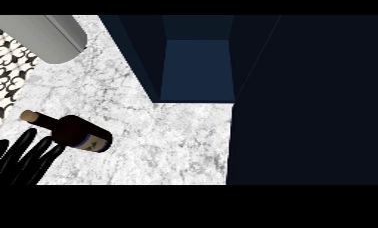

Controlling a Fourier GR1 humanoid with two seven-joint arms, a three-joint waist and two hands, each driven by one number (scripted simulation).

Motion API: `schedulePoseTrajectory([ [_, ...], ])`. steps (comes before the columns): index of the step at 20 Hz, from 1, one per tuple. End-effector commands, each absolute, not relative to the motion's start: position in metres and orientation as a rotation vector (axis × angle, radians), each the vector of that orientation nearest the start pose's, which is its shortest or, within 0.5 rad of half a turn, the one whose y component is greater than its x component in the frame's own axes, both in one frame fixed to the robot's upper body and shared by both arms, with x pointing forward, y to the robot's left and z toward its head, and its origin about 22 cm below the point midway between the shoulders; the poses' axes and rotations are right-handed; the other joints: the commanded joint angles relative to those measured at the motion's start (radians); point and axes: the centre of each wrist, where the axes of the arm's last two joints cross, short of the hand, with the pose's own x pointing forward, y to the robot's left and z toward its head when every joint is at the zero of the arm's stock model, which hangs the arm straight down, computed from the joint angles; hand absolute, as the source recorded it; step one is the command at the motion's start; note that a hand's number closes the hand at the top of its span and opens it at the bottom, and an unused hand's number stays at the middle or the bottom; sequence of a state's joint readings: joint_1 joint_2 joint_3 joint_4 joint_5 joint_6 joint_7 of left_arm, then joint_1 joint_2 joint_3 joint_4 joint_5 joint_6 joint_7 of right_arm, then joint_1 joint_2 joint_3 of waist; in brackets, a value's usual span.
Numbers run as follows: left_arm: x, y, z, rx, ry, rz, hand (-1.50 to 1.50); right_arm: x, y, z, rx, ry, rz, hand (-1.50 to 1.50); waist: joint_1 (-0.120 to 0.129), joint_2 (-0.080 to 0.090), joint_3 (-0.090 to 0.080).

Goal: Pick up the wine, place it into the cabinet and close the cabinet

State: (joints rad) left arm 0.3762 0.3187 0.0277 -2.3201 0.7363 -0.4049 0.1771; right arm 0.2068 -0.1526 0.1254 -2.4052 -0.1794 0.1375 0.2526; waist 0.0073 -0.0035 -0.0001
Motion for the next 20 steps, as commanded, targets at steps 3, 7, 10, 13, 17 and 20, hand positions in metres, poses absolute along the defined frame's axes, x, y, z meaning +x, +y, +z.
schedulePoseTrajectory([
  [3, 0.103, 0.268, 0.165, -0.762, -1.800, -0.232, -1.50, 0.139, -0.234, 0.174, 0.238, -1.930, 0.252, -1.50, 0.004, 0.000, 0.001],
  [7, 0.112, 0.279, 0.163, -0.732, -1.816, -0.200, -1.50, 0.124, -0.223, 0.185, 0.248, -1.935, 0.269, -1.50, -0.005, -0.001, 0.000],
  [10, 0.112, 0.286, 0.165, -0.711, -1.815, -0.189, -1.50, 0.125, -0.220, 0.190, 0.253, -1.926, 0.255, -1.50, 0.000, -0.001, -0.001],
  [13, 0.100, 0.287, 0.172, -0.689, -1.809, -0.160, -1.50, 0.135, -0.214, 0.178, 0.237, -1.931, 0.240, -1.50, 0.008, -0.003, 0.000],
  [17, 0.112, 0.300, 0.179, -0.633, -1.811, -0.152, -1.50, 0.133, -0.216, 0.192, 0.244, -1.929, 0.249, -1.50, 0.001, -0.001, 0.000],
  [20, 0.110, 0.309, 0.183, -0.613, -1.817, -0.151, -1.50, 0.128, -0.225, 0.189, 0.224, -1.929, 0.271, -1.50, -0.003, -0.002, 0.001],
])
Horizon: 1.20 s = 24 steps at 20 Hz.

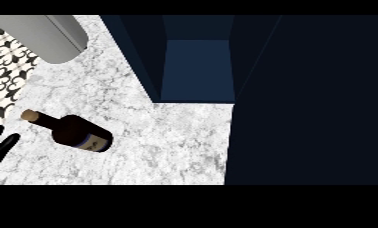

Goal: Pick up the wine, place it into the cabinet and close the cabinet

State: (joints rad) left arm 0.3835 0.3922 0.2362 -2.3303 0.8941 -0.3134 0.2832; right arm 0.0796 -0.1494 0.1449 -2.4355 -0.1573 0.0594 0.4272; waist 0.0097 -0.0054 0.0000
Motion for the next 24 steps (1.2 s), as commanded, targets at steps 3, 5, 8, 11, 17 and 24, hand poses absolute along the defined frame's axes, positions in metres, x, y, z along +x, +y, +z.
schedulePoseTrajectory([
  [3, 0.114, 0.326, 0.180, -0.584, -1.822, -0.127, -1.50, 0.122, -0.227, 0.195, 0.206, -1.931, 0.255, -1.50, -0.004, 0.000, 0.000],
  [5, 0.123, 0.339, 0.195, -0.552, -1.853, -0.106, -1.50, 0.126, -0.225, 0.201, 0.224, -1.948, 0.264, -1.50, -0.005, 0.001, 0.000],
  [8, 0.114, 0.347, 0.186, -0.523, -1.824, -0.080, -1.50, 0.113, -0.221, 0.204, 0.217, -1.941, 0.255, -1.50, -0.004, 0.000, 0.000],
  [11, 0.121, 0.358, 0.184, -0.516, -1.833, -0.095, -1.50, 0.119, -0.226, 0.198, 0.198, -1.927, 0.270, -1.50, -0.009, 0.002, 0.000],
  [17, 0.133, 0.373, 0.186, -0.488, -1.793, -0.054, -1.50, 0.128, -0.232, 0.207, 0.224, -1.940, 0.250, -1.50, -0.009, 0.003, 0.000],
  [24, 0.156, 0.393, 0.155, -0.490, -1.699, -0.036, -1.50, 0.131, -0.228, 0.209, 0.206, -1.948, 0.242, -1.50, -0.012, 0.005, 0.000],
])
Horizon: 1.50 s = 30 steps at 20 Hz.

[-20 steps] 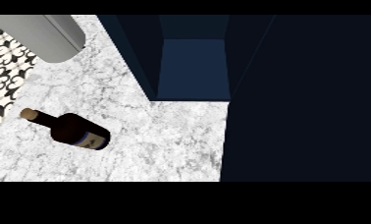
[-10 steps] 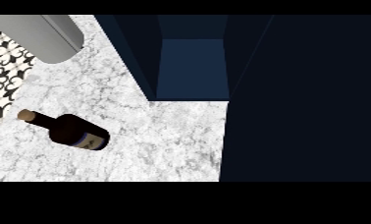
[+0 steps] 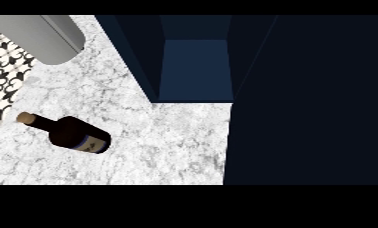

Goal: Pick up the wine, place it into the cabinet and close the cabinet

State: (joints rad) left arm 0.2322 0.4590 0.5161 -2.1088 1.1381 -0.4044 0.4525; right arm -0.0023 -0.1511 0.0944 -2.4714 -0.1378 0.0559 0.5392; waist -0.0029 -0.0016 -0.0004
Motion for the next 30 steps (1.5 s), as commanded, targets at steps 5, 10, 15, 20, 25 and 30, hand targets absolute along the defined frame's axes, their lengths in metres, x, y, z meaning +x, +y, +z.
schedulePoseTrajectory([
  [5, 0.171, 0.377, 0.129, -0.498, -1.665, -0.053, -1.50, 0.127, -0.228, 0.196, 0.236, -1.922, 0.270, -1.50, -0.006, 0.001, 0.001],
  [10, 0.189, 0.390, 0.104, -0.503, -1.639, -0.068, -1.50, 0.120, -0.216, 0.213, 0.251, -1.944, 0.278, -1.50, -0.005, 0.001, 0.000],
  [15, 0.195, 0.385, 0.059, -0.475, -1.637, -0.050, -1.50, 0.121, -0.222, 0.213, 0.238, -1.965, 0.278, -1.50, -0.011, 0.002, -0.001],
  [20, 0.201, 0.399, 0.051, -0.405, -1.675, -0.036, -1.50, 0.115, -0.221, 0.218, 0.227, -1.951, 0.254, -1.50, -0.005, 0.001, 0.000],
  [25, 0.210, 0.411, 0.030, -0.416, -1.655, -0.048, -1.50, 0.119, -0.223, 0.219, 0.222, -1.940, 0.282, -1.50, -0.004, 0.001, 0.000],
  [30, 0.210, 0.405, 0.012, -0.448, -1.639, -0.038, -1.50, 0.125, -0.216, 0.222, 0.237, -1.952, 0.264, -1.50, -0.002, 0.001, -0.001],
])
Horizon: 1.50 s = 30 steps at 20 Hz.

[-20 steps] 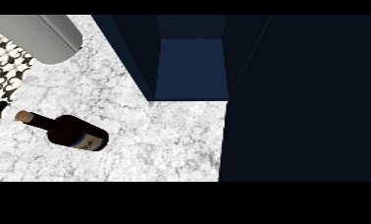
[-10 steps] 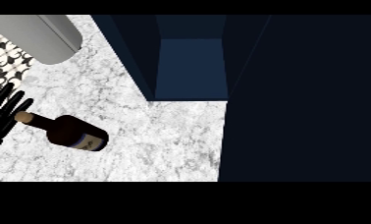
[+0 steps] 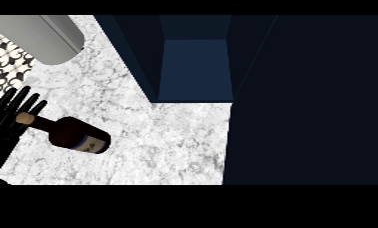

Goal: Pick up the wine, place it into the cabinet and close the cabinet

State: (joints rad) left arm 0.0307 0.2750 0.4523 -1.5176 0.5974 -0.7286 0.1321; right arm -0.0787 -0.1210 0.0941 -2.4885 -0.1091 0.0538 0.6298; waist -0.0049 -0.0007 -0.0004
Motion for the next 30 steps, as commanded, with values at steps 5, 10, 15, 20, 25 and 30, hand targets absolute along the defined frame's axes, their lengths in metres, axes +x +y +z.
schedulePoseTrajectory([
  [5, 0.210, 0.405, -0.009, -0.444, -1.600, -0.063, -1.50, 0.115, -0.220, 0.211, 0.225, -1.946, 0.264, -1.50, -0.003, 0.000, 0.000],
  [10, 0.229, 0.410, -0.002, -0.434, -1.624, -0.066, -1.50, 0.130, -0.220, 0.218, 0.213, -1.925, 0.276, -1.50, 0.001, 0.000, 0.000],
  [15, 0.223, 0.399, -0.034, -0.448, -1.632, -0.039, -1.50, 0.126, -0.219, 0.210, 0.236, -1.941, 0.264, -1.50, -0.002, 0.001, 0.000],
  [20, 0.224, 0.393, -0.041, -0.466, -1.601, -0.070, -1.50, 0.123, -0.206, 0.221, 0.231, -1.967, 0.251, -1.50, 0.002, 0.000, 0.000],
  [25, 0.235, 0.391, -0.036, -0.455, -1.595, -0.079, -1.50, 0.121, -0.222, 0.204, 0.245, -1.949, 0.247, -1.50, -0.001, -0.001, 0.001],
  [30, 0.221, 0.400, -0.074, -0.460, -1.583, -0.066, -1.50, 0.117, -0.220, 0.222, 0.234, -1.946, 0.274, -1.50, -0.007, 0.001, -0.001],
])
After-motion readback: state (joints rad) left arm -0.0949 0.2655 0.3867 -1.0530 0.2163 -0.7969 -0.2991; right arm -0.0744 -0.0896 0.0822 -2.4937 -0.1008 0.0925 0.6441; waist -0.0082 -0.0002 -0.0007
